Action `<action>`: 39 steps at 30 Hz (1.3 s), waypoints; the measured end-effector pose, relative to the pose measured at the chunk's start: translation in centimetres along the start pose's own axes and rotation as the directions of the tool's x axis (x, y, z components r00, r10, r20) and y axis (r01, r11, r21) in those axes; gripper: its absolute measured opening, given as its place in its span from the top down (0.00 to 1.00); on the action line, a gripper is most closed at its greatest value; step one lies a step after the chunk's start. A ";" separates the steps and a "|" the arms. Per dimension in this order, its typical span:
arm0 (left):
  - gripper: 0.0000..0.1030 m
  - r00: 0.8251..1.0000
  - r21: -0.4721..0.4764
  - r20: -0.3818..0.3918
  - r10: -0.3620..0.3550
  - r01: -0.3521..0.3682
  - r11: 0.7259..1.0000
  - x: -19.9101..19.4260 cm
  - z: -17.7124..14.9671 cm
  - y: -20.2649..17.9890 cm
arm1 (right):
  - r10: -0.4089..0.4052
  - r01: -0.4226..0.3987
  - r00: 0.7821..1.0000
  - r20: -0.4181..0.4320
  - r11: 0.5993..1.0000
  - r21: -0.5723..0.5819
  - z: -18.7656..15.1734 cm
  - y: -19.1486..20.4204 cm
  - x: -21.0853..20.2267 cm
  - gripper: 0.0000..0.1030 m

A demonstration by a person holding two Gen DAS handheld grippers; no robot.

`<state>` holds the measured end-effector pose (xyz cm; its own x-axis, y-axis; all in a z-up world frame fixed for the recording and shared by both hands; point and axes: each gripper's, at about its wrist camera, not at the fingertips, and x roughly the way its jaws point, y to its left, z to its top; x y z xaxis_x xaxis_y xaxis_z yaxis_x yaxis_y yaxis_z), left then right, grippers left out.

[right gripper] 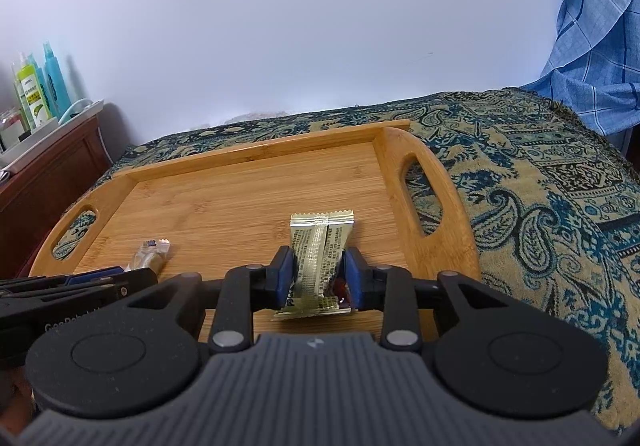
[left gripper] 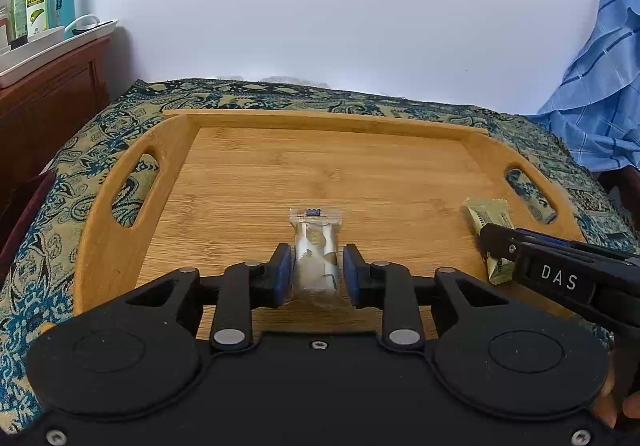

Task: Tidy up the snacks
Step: 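Carry both packets onto the wooden tray and open both tools, then grasp red bar with left tool while right tool grasps brown-red bar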

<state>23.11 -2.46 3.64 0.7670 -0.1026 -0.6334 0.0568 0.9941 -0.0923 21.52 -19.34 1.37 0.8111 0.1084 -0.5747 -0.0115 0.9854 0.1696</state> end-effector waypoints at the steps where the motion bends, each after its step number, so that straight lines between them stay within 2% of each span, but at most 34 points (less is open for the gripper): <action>1: 0.69 1.000 0.000 -0.001 0.001 -0.001 1.000 0.0 0.0 0.0 | 0.001 -0.001 1.000 0.000 1.000 0.002 0.0 0.0 0.0 0.59; 2: 0.68 1.000 0.000 -0.001 0.002 -0.002 1.000 -0.1 0.0 0.0 | 0.002 -0.002 1.000 0.001 1.000 0.005 0.0 -0.1 0.0 0.56; 3: 0.67 1.000 0.000 -0.001 0.003 -0.003 1.000 -0.1 0.0 0.1 | 0.005 -0.005 1.000 0.002 1.000 0.007 0.0 -0.2 0.0 0.49; 8: 0.61 1.000 0.026 0.024 0.008 -0.009 1.000 -0.8 -0.1 -0.1 | 0.017 -0.017 1.000 0.006 1.000 0.014 0.0 -0.2 -0.3 0.49; 14: 0.53 0.999 0.061 0.053 0.009 -0.013 0.998 -2.6 -0.6 -0.1 | 0.030 -0.031 0.999 0.036 0.999 0.031 0.0 -0.6 -1.5 0.42; 23: 0.33 0.997 0.035 0.076 -0.023 0.020 0.999 -6.8 -2.2 1.0 | 0.046 -0.049 0.996 0.079 0.998 0.045 -0.9 -1.2 -4.4 0.28; 25: 0.25 0.995 0.029 0.089 -0.035 0.033 0.999 -7.8 -2.4 1.0 | 0.053 -0.057 0.995 0.086 0.997 0.051 -1.3 -1.4 -5.3 0.23; 28: 0.19 0.992 0.027 0.115 -0.046 0.043 0.999 -9.4 -3.0 0.8 | 0.061 -0.067 0.993 0.101 0.996 0.058 -1.9 -1.8 -6.8 0.17; 33: 0.15 0.989 0.026 0.140 -0.048 0.044 0.999 -11.8 -4.9 0.7 | 0.007 -0.010 0.987 0.158 1.000 0.018 -3.0 -3.0 -9.7 0.12; 39: 0.15 0.991 0.051 0.126 -0.046 0.040 0.998 -13.5 -7.6 0.3 | -0.071 0.065 0.984 0.161 0.997 0.044 -4.4 -5.4 -12.0 0.11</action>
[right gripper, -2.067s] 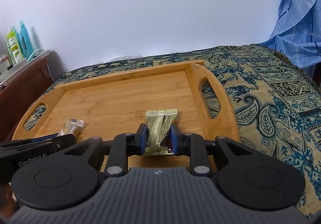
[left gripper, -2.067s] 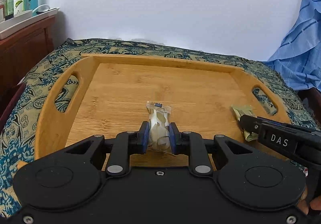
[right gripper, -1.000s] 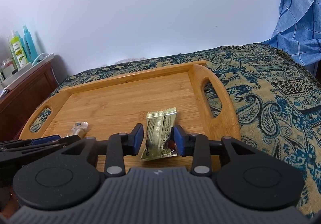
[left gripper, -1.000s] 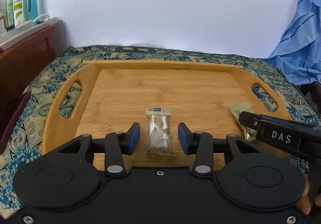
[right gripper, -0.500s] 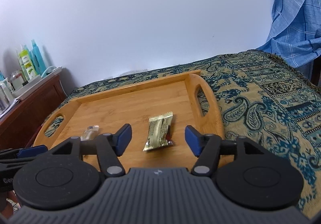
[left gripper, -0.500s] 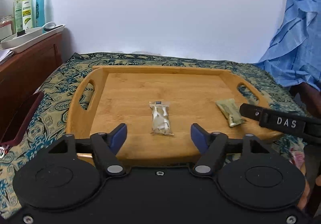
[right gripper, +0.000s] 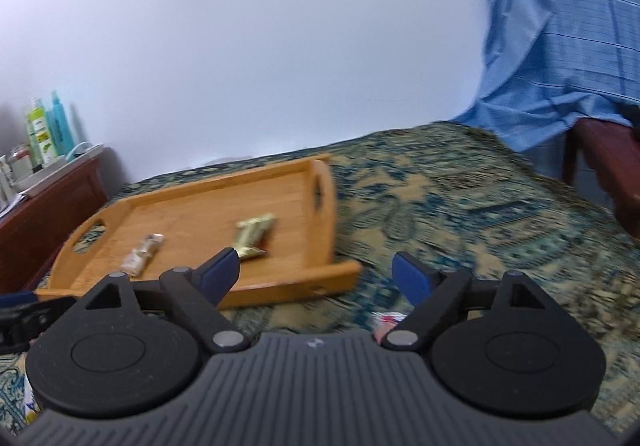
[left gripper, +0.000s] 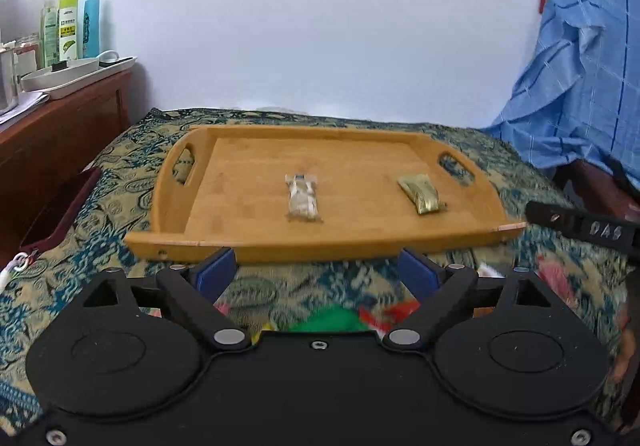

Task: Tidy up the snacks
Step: 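Grasp red bar with left tool while right tool grasps brown-red bar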

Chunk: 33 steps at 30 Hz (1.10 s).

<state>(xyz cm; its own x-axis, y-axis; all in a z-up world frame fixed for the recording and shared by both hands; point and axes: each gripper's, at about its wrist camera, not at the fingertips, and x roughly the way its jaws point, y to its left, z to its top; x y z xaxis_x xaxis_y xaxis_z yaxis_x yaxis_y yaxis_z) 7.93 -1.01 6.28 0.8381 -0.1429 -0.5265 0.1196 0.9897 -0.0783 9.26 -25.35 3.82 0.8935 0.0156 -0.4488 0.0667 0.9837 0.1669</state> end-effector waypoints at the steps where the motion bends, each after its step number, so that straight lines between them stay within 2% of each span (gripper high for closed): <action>1: 0.15 1.000 0.006 -0.003 0.007 -0.007 1.000 -0.2 -0.4 -0.1 | -0.014 0.014 1.000 -0.002 1.000 0.002 -0.2 -0.3 -0.3 0.11; 3: 0.20 1.000 0.012 -0.009 0.008 -0.008 1.000 -0.5 -1.1 -0.2 | -0.038 0.039 0.999 -0.010 0.999 0.007 -0.6 -1.1 -1.0 0.11; 5: 0.32 1.000 0.019 -0.023 0.004 -0.003 1.000 -0.8 -1.7 -0.1 | -0.052 0.052 0.999 -0.015 0.999 0.017 -1.0 -1.7 -1.7 0.11; 6: 0.42 1.000 0.024 -0.032 0.001 0.000 1.000 -0.8 -2.0 -0.1 | -0.054 0.054 0.998 -0.014 0.998 0.022 -1.2 -1.9 -2.1 0.11; 7: 0.50 0.999 0.032 -0.041 -0.001 0.002 0.999 -0.9 -2.3 -0.2 | -0.056 0.056 0.998 -0.012 0.998 0.023 -1.4 -2.1 -2.5 0.15; 9: 0.55 0.999 0.037 -0.049 -0.018 0.019 0.999 -1.2 -2.7 -0.3 | -0.059 0.059 0.998 -0.011 0.998 0.021 -1.8 -2.2 -3.1 0.23; 10: 0.56 0.998 0.039 -0.054 -0.023 0.026 0.999 -1.3 -2.8 -0.4 | -0.057 0.057 0.998 -0.017 0.998 0.020 -2.0 -2.1 -3.3 0.30; 12: 0.58 0.998 0.049 -0.057 -0.037 0.040 0.998 -1.6 -3.1 -0.7 | -0.041 0.041 0.999 -0.031 0.999 0.006 -2.4 -1.8 -3.6 0.37; 16: 0.59 0.997 0.079 -0.059 -0.052 0.057 0.995 -2.3 -4.0 -1.3 | -0.014 0.010 0.998 -0.060 0.998 -0.064 -3.2 -0.2 -3.8 0.45; 22: 0.61 0.994 0.090 -0.091 -0.064 0.073 0.993 -2.2 -4.7 -1.5 | 0.008 -0.021 0.994 -0.112 0.992 -0.121 -4.4 1.4 -3.6 0.46; 26: 0.63 0.989 0.093 -0.103 -0.110 0.120 0.988 -2.2 -4.8 -1.8 | 0.013 -0.029 0.991 -0.134 0.992 -0.122 -4.9 1.7 -3.4 0.47; 31: 0.65 0.987 0.119 -0.122 -0.104 0.118 0.986 -1.6 -5.1 -2.6 | -0.002 -0.019 0.989 -0.148 0.990 -0.138 -5.2 2.0 -3.0 0.47; 33: 0.66 0.987 0.120 -0.126 -0.102 0.118 0.986 -1.4 -5.2 -2.8 | -0.002 -0.019 0.987 -0.161 0.991 -0.130 -5.3 2.0 -2.6 0.50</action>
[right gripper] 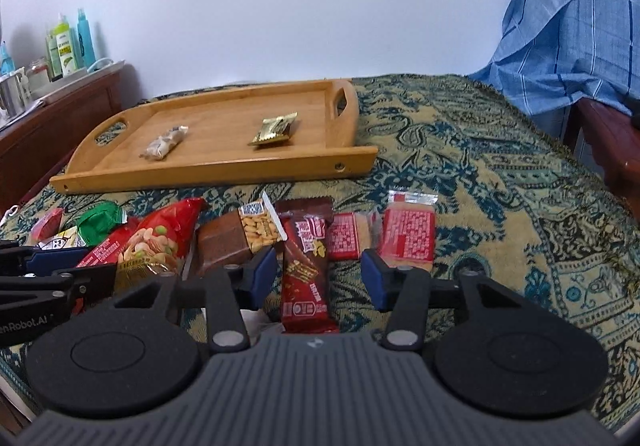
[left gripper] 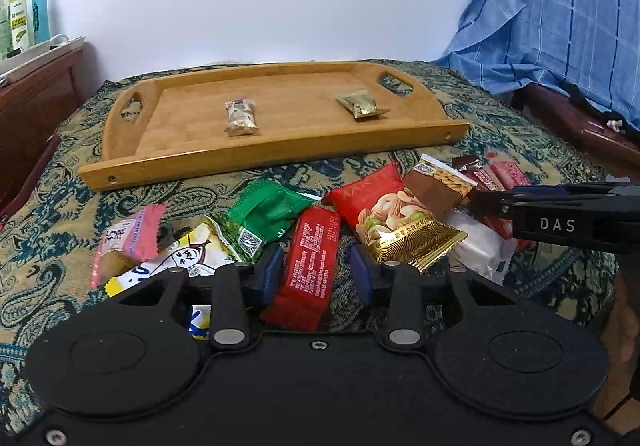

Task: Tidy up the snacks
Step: 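Grasp red bar with left tool while right tool grasps brown-red bar, then carry both red bars onto the tray and open both tools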

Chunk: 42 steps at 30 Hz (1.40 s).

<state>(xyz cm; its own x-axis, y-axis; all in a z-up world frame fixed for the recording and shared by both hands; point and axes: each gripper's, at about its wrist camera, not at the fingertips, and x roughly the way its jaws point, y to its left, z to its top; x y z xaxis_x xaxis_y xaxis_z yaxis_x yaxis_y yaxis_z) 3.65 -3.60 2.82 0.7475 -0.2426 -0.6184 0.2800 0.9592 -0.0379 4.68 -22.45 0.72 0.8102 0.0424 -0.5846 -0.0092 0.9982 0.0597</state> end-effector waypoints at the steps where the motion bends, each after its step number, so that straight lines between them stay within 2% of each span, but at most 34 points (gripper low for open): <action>1: 0.68 1.000 0.004 -0.001 0.004 -0.004 1.000 0.1 0.0 -0.1 | 0.000 0.000 1.000 -0.006 1.000 0.004 0.0 0.0 0.1 0.52; 3: 0.75 1.000 0.007 -0.002 0.017 -0.017 1.000 0.3 -0.1 -0.2 | 0.001 0.000 1.000 -0.017 1.000 0.016 -0.1 0.0 0.3 0.57; 5: 0.76 1.000 0.005 -0.011 0.010 -0.010 1.000 0.4 -0.1 -0.1 | 0.005 -0.004 1.000 -0.023 1.000 0.029 -0.2 -0.1 0.4 0.60; 7: 0.76 1.000 -0.004 -0.010 0.012 -0.012 1.000 0.5 -0.1 -0.1 | 0.003 -0.002 1.000 -0.024 1.000 0.029 -0.3 0.0 0.4 0.72; 14: 0.77 1.000 -0.028 0.027 0.006 -0.005 1.000 -0.6 0.5 -0.2 | -0.004 0.000 0.998 0.063 0.998 0.069 -0.4 -0.3 -1.1 0.73; 17: 0.77 0.998 -0.056 0.061 0.004 0.000 0.998 -1.4 1.4 0.2 | -0.012 0.002 0.994 0.111 0.995 0.096 0.1 -0.7 -1.7 0.73; 27: 0.77 0.989 -0.105 0.145 0.034 -0.019 0.994 -2.1 5.5 1.4 | -0.014 -0.016 0.981 0.192 0.988 0.156 3.0 -1.7 -1.2 0.73; 34: 0.77 0.981 -0.132 0.158 0.117 -0.096 0.987 -0.3 8.7 3.0 | 0.004 -0.046 0.974 0.226 0.983 0.179 6.0 -1.4 0.9 0.73; 42: 0.77 0.974 -0.193 0.111 0.199 -0.175 0.965 4.0 11.7 7.0 | 0.021 -0.056 0.979 0.204 0.984 0.169 8.6 -0.4 4.4 0.73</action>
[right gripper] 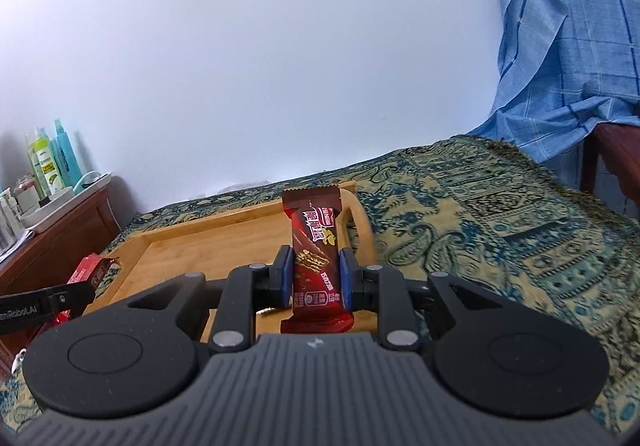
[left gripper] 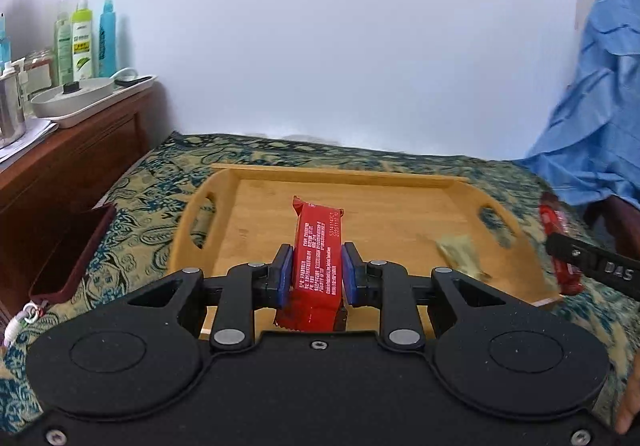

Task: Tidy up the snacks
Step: 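Carry both red bars onto the tray and open both tools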

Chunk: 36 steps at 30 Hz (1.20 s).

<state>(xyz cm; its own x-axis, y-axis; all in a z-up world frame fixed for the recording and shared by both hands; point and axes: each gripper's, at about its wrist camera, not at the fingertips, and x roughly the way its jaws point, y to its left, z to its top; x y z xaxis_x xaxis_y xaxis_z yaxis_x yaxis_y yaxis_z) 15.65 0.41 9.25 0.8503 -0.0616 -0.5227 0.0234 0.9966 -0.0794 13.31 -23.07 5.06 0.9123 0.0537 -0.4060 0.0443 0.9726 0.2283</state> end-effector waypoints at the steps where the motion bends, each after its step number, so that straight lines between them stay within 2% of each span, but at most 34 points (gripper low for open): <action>1: 0.77 1.000 -0.003 -0.006 0.010 -0.010 1.000 0.6 0.2 0.2 | 0.001 -0.001 1.000 -0.005 1.000 0.004 0.2 0.1 0.6 0.73; 11: 0.77 0.994 -0.017 -0.060 0.091 -0.092 0.996 5.5 0.9 2.6 | -0.011 0.009 0.997 -0.078 1.000 -0.023 0.7 1.9 5.5 0.73; 17: 0.77 0.990 -0.040 -0.099 0.098 -0.103 0.994 7.1 0.7 3.8 | -0.045 0.035 0.991 -0.125 0.996 -0.078 0.5 3.0 7.6 0.73; 36: 0.76 0.982 -0.001 -0.147 0.121 -0.122 0.992 8.8 -0.4 3.0 | -0.065 0.050 0.982 -0.179 0.995 -0.083 0.5 3.1 9.0 0.73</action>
<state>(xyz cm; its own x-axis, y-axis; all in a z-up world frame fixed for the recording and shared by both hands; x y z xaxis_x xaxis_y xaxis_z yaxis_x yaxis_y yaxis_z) 23.01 2.87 4.05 0.7601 0.0517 -0.6478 -0.0815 0.9965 -0.0161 21.90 -19.74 2.56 0.8198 0.0305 -0.5719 0.0564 0.9894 0.1335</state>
